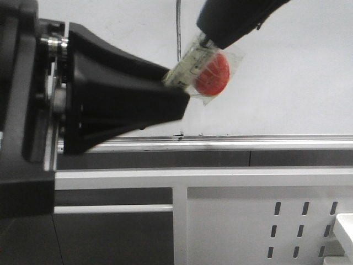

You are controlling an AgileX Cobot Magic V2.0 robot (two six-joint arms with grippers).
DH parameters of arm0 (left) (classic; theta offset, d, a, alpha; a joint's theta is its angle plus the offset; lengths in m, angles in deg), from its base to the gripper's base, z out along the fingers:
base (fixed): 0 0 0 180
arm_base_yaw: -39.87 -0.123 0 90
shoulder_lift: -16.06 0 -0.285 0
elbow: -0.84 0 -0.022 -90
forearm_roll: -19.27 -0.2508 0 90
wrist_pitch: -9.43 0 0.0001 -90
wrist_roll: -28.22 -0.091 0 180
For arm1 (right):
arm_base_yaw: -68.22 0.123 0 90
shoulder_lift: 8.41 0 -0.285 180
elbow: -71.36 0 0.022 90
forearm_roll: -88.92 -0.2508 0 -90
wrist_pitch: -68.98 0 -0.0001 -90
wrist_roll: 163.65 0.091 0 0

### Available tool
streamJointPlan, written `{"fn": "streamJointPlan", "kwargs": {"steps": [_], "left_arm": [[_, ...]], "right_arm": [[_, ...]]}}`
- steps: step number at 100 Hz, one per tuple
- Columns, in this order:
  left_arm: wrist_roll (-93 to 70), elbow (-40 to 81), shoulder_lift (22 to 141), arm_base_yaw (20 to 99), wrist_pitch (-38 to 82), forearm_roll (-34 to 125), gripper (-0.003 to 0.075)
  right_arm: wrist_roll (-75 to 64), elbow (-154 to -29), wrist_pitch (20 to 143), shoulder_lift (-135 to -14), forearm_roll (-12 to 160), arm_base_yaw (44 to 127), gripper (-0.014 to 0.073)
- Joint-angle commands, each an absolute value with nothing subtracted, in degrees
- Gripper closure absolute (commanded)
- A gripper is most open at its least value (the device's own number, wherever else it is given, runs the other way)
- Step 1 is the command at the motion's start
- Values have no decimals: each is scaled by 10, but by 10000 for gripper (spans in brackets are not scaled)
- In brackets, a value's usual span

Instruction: Write number 1 on whiteboard

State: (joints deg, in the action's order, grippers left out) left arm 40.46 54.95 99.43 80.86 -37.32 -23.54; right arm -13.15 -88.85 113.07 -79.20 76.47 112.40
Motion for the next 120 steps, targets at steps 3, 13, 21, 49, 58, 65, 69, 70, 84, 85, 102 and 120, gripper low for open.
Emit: {"fn": "streamJointPlan", "kwargs": {"steps": [3,13,21,49,58,65,69,70,84,85,102,120], "left_arm": [[405,533,984,809,-437,-217,741],[405,533,984,809,-437,-217,740],[405,533,984,809,-437,-217,740],[405,536,984,809,-403,-182,740],[405,544,984,809,-403,-133,740],[405,556,984,809,-410,-90,740],[405,564,984,809,-419,-62,740],[405,568,984,809,-425,-57,740],[392,625,984,809,-513,59,740],[390,628,984,809,-518,66,740],[353,703,984,809,-619,232,740],[353,733,984,809,-647,313,740]], "right_arm": [[-135,-910,1103,-784,754,1124,664],[-135,-910,1103,-784,752,1124,664],[-135,-910,1100,-784,748,1124,662],[-135,-911,1078,-782,748,1124,113],[-135,-914,1053,-767,765,1124,83],[-135,-922,1049,-750,784,1124,125],[-135,-927,1050,-737,795,1124,170],[-135,-927,1050,-734,799,1124,180],[-128,-926,1087,-685,846,1124,678],[-121,-927,1089,-681,848,1124,663],[-73,-925,1105,-636,874,1123,657],[-41,-925,1082,-605,889,1123,656]]}}
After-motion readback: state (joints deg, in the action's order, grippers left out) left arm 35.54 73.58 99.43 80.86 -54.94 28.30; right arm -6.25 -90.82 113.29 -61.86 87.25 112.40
